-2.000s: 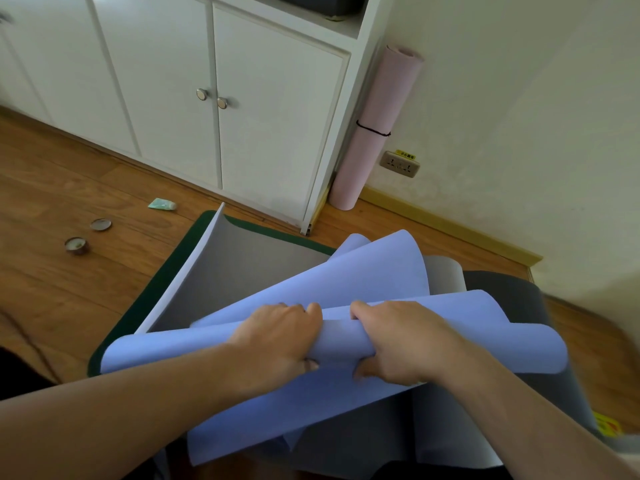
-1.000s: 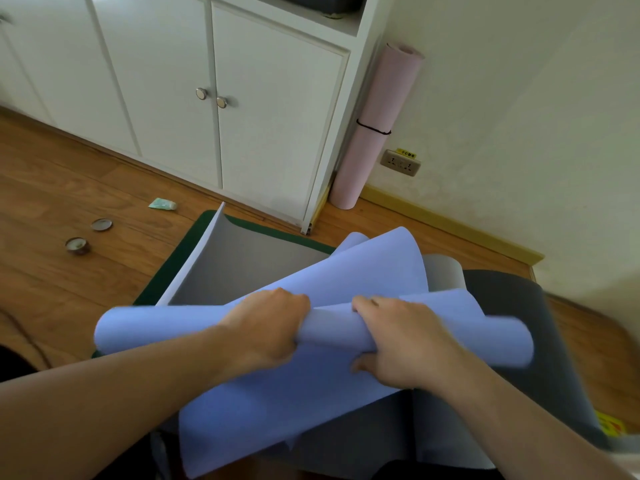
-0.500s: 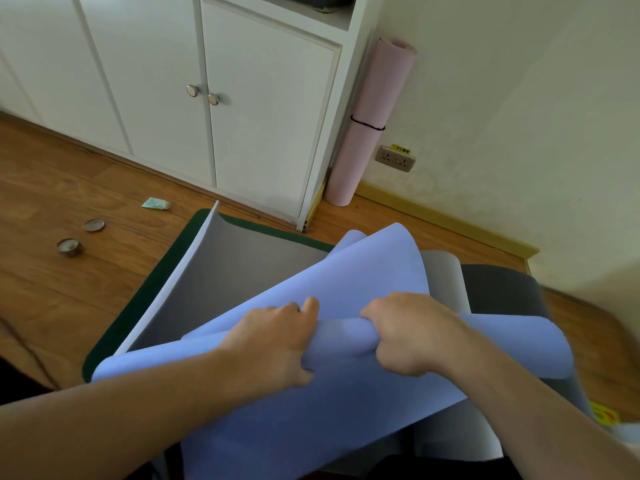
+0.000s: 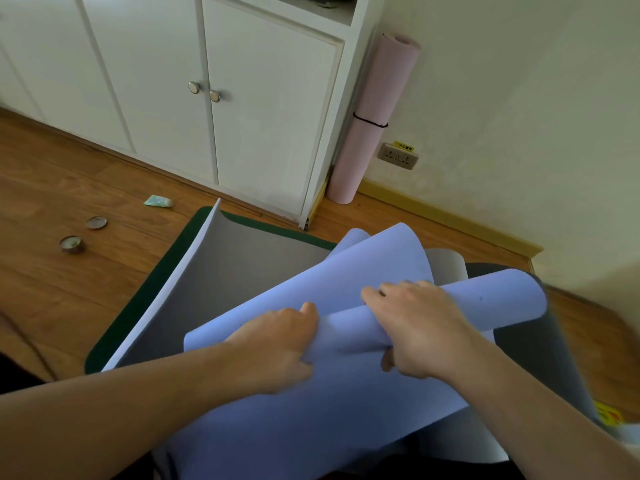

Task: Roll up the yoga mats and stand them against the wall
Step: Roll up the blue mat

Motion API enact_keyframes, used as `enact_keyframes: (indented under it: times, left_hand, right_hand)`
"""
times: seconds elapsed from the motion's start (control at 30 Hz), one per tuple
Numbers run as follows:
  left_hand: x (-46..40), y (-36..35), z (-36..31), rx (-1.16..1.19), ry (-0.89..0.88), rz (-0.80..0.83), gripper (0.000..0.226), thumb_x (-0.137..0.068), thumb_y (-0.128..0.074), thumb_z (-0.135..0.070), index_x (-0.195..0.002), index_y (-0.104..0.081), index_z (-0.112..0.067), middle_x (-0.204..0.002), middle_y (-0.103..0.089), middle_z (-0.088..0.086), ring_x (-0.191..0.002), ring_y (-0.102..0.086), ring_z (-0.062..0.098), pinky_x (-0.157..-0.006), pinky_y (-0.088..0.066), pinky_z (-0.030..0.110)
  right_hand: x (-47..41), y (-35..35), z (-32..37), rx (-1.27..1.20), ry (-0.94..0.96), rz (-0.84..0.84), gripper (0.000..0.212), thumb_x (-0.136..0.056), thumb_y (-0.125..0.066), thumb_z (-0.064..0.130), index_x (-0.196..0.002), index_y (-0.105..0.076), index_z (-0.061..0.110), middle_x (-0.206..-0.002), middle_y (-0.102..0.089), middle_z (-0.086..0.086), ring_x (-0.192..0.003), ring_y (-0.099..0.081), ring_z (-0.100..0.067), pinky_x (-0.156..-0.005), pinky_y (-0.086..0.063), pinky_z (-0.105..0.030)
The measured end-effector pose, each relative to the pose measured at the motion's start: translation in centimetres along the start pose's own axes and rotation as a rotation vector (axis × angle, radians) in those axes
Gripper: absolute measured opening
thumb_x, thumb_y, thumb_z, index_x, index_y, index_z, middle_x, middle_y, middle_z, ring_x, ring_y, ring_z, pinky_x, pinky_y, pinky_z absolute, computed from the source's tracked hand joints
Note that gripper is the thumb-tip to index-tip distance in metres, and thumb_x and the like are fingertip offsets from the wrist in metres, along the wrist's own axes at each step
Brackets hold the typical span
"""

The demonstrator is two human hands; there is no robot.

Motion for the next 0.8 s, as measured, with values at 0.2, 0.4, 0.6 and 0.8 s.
enact_keyframes:
  times: [0.2, 0.4, 0.6, 0.8]
  left_hand:
    - [0.8, -0.5, -0.9, -0.037, -0.024, 0.016, 0.043, -0.083, -0.067, -0.048, -0.102, -0.036, -0.024, -0.086, -0.055, -0.006, -0.077, -0.061, 0.022, -0.060, -0.044, 0.036]
    - [0.4, -1.0, -0.7, -0.007, -0.031, -0.003, 0.039, -0.087, -0.065, -0.039, -0.096, -0.031, -0.022, -0.086, -0.051, -0.003, -0.078, -0.058, 0.025, -0.066, -0.051, 0.043]
    - [-0.8, 1.1, 0.8, 0.041, -0.004, 0.017, 0.027, -0.090, -0.063, -0.036, -0.102, -0.040, -0.026, -0.091, -0.059, -0.004, -0.076, -0.061, 0.017, -0.064, -0.056, 0.041]
    - [-0.4, 3.8, -0.1, -0.204, -0.054, -0.245, 0.036, -0.090, -0.062, -0.041, -0.113, -0.038, -0.026, -0.106, -0.058, -0.008, -0.090, -0.061, 0.020, -0.066, -0.045, 0.035]
  right_hand:
    - [0.8, -2.0, -0.6, -0.167, -0.063, 0.221, 0.025, -0.075, -0.067, 0.020, -0.093, -0.052, 0.028, -0.086, -0.061, 0.005, -0.075, -0.061, -0.017, -0.067, -0.058, -0.035]
    - [0.4, -1.1, -0.4, -0.135, -0.023, 0.165, 0.027, -0.076, -0.069, 0.023, -0.096, -0.051, 0.028, -0.088, -0.060, 0.006, -0.077, -0.059, -0.016, -0.068, -0.053, -0.033]
    - [-0.1, 1.1, 1.3, -0.023, 0.047, -0.135, 0.058, -0.083, -0.082, 0.044, -0.118, -0.038, 0.031, -0.107, -0.058, 0.005, -0.096, -0.059, -0.022, -0.077, -0.044, -0.037]
    - [0.0, 0.8, -0.3, -0.158, -0.072, -0.080, 0.037, -0.086, -0.067, 0.025, -0.097, -0.032, 0.028, -0.084, -0.054, 0.006, -0.074, -0.056, -0.018, -0.060, -0.042, -0.034]
Point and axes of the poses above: each hand's wrist, its own x-axis away from the middle knuckle, its own y-axis out of the back of the hand, z = x × y, the point moved 10 cm from there along -x, towards the middle knuckle
